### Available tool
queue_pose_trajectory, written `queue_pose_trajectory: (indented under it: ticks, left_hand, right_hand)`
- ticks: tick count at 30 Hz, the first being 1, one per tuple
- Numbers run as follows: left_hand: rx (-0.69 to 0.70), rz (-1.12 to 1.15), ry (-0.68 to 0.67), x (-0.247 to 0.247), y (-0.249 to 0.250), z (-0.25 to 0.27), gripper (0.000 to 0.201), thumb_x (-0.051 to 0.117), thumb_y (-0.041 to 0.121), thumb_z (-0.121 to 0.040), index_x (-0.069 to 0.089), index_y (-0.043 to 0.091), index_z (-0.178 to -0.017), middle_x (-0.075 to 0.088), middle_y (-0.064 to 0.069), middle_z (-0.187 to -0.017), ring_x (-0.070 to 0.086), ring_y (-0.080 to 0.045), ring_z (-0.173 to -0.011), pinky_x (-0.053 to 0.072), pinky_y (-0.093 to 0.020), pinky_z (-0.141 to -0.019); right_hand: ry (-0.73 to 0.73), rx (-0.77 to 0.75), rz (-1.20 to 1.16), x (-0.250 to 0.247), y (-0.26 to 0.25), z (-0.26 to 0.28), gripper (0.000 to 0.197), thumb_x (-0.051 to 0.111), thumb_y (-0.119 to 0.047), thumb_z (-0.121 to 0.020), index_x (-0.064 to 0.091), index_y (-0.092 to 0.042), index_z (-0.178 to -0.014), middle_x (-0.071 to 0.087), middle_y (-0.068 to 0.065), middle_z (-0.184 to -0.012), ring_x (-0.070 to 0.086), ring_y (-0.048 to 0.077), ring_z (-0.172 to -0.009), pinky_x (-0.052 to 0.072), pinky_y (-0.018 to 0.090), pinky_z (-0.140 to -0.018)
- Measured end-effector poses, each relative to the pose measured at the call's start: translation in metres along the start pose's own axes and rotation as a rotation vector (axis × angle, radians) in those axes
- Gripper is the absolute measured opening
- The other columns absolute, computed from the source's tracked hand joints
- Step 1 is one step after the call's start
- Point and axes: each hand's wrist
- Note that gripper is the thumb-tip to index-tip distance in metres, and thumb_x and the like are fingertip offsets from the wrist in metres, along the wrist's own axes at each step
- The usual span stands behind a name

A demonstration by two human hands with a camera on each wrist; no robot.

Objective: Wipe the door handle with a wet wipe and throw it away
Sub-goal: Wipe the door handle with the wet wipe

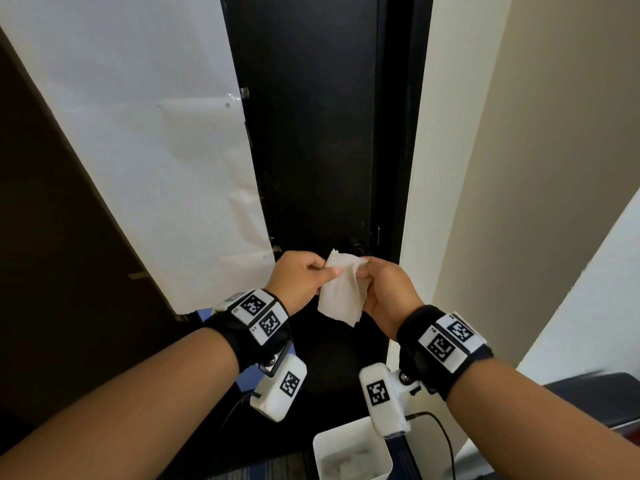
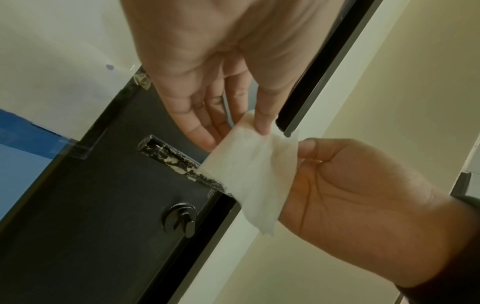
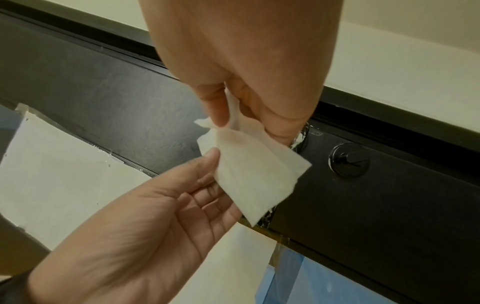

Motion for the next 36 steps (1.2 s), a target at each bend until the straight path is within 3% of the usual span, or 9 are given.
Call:
queue_pose_trajectory:
  ticks: [5,11,14,16,21,25,30,33,36]
  left_hand:
    - [0.011,0.009,0.010,0.000,0.001,0.001,0.010,0.072,0.017,-0.081,0.070,0.008,-0.085,0.072,-0.012,-0.086,0.071,-0.021,-0.081,0.060,-0.036,-0.075]
    - [0.056,-0.017,-0.079,-0.001,0.003,0.003,0.010,0.076,0.013,-0.076,0.072,0.005,-0.082,0.072,-0.018,-0.083,0.071,-0.027,-0.080,0.060,-0.042,-0.075]
    - [0.061,-0.061,-0.119,0.002,0.002,0.005,0.020,0.078,0.019,-0.074,0.072,0.001,-0.080,0.070,-0.023,-0.081,0.068,-0.033,-0.080,0.057,-0.042,-0.075]
    - [0.064,-0.079,-0.111,0.004,0.000,0.005,0.020,0.078,0.021,-0.076,0.072,0.002,-0.079,0.070,-0.022,-0.081,0.068,-0.033,-0.080,0.056,-0.044,-0.077]
    - [0.111,-0.117,-0.147,0.005,0.001,0.004,0.016,0.078,0.016,-0.075,0.072,0.001,-0.077,0.068,-0.018,-0.073,0.062,-0.022,-0.067,0.054,-0.040,-0.076]
    - [0.115,-0.173,-0.192,0.005,-0.001,0.001,0.018,0.081,0.020,-0.071,0.072,0.005,-0.076,0.068,-0.016,-0.072,0.059,-0.016,-0.064,0.053,-0.036,-0.073]
    - [0.122,-0.155,-0.175,0.005,0.000,-0.005,0.015,0.080,0.014,-0.072,0.075,0.006,-0.083,0.073,-0.011,-0.079,0.069,-0.022,-0.078,0.056,-0.034,-0.080]
    - [0.163,-0.142,-0.180,0.004,0.004,-0.012,0.016,0.080,0.013,-0.071,0.076,0.015,-0.086,0.075,-0.004,-0.084,0.070,-0.015,-0.082,0.056,-0.032,-0.085]
    - [0.150,-0.131,-0.083,0.001,0.009,-0.022,0.023,0.073,0.017,-0.079,0.073,0.017,-0.102,0.073,0.003,-0.093,0.067,-0.006,-0.088,0.054,-0.030,-0.091]
  right_hand:
    - [-0.046,-0.098,0.230,-0.011,-0.001,-0.001,0.043,0.068,-0.034,-0.074,0.065,-0.009,-0.109,0.066,0.019,-0.114,0.065,0.035,-0.104,0.054,0.052,-0.090]
    - [-0.180,-0.348,0.463,-0.017,0.000,-0.003,0.029,0.077,-0.023,-0.077,0.069,-0.016,-0.104,0.070,0.007,-0.097,0.068,0.017,-0.088,0.055,0.026,-0.073]
    - [-0.176,-0.409,0.481,-0.020,0.001,-0.005,0.003,0.072,-0.016,-0.083,0.073,-0.013,-0.084,0.070,0.002,-0.076,0.066,0.009,-0.071,0.052,0.022,-0.070]
    - [-0.150,-0.416,0.458,-0.023,0.000,-0.006,0.006,0.070,-0.016,-0.085,0.072,-0.013,-0.080,0.068,-0.002,-0.068,0.065,0.007,-0.065,0.052,0.022,-0.067]
    - [-0.230,-0.330,0.506,-0.029,0.001,-0.009,0.021,0.076,-0.026,-0.078,0.072,-0.009,-0.092,0.073,0.011,-0.086,0.068,0.019,-0.078,0.056,0.034,-0.077]
    - [-0.221,-0.299,0.549,-0.034,0.002,-0.013,0.022,0.075,-0.023,-0.080,0.069,-0.002,-0.085,0.070,0.014,-0.082,0.067,0.022,-0.075,0.057,0.031,-0.067]
    - [-0.302,-0.191,0.474,-0.035,-0.001,-0.019,0.033,0.075,-0.026,-0.079,0.068,-0.006,-0.103,0.070,0.022,-0.103,0.068,0.030,-0.089,0.057,0.042,-0.080]
    - [-0.379,-0.110,0.482,-0.032,-0.007,-0.022,0.026,0.065,-0.020,-0.088,0.068,-0.006,-0.109,0.070,0.020,-0.106,0.068,0.030,-0.093,0.057,0.040,-0.080]
    - [-0.255,-0.188,0.496,-0.029,-0.021,-0.030,0.021,0.058,-0.015,-0.093,0.070,-0.003,-0.106,0.071,0.021,-0.105,0.069,0.031,-0.094,0.058,0.039,-0.081]
Point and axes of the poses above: each hand's wrist, its own z-axis away from the middle knuckle, its own x-axis out of the palm, y = z × x
